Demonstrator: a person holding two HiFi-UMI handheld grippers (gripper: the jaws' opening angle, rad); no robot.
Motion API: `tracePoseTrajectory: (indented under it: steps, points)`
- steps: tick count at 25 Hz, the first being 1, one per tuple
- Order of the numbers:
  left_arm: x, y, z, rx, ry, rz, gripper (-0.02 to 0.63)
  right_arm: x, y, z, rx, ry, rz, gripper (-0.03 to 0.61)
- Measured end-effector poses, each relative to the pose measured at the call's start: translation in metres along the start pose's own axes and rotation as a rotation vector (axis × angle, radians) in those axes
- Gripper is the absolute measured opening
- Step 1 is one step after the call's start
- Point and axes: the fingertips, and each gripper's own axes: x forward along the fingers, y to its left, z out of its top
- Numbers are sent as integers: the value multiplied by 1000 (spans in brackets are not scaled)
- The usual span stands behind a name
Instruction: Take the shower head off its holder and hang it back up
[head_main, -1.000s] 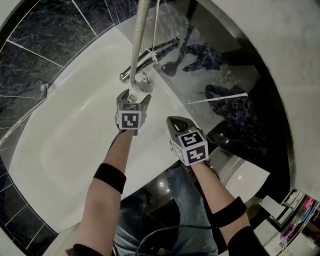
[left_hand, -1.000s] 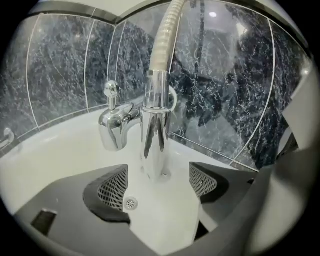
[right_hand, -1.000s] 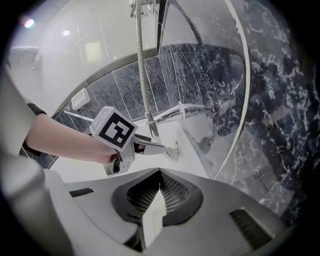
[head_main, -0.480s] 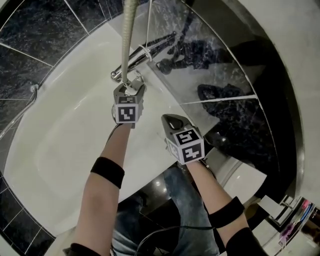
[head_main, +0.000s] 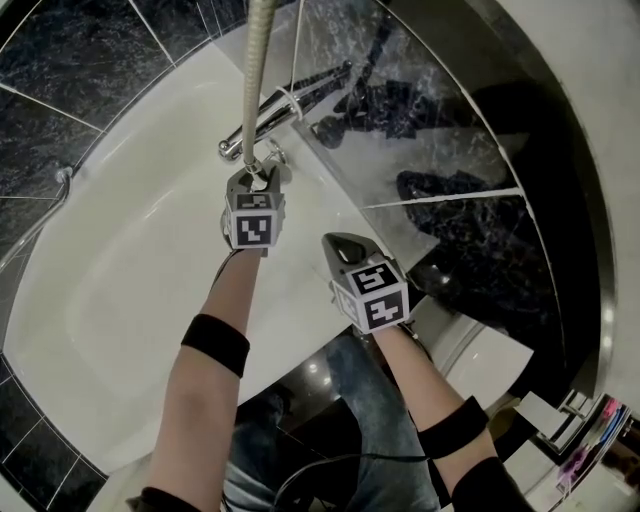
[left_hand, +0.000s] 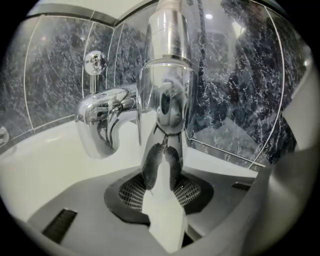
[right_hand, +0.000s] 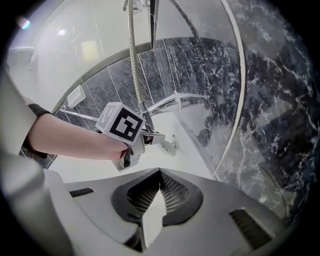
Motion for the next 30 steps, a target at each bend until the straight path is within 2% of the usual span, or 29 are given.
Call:
tracePoseTrajectory:
  steps: [9, 13, 16, 21, 30]
  points:
    - [-32, 5, -13, 13, 0, 17, 114, -6, 15, -6, -4, 20, 19, 23]
    - [-74, 24, -32, 11, 25, 76, 112, -15, 34, -4, -21, 37, 43, 23]
    - [-120, 48, -52, -2, 65, 152, 110, -26, 56, 0, -34, 52, 63, 23]
    - [-204, 77, -87, -55, 120, 216, 110, -52, 120, 26, -80, 79, 136, 23]
    - [-391, 121, -73, -123, 156, 399, 110, -105, 257, 88, -254, 67, 302, 23]
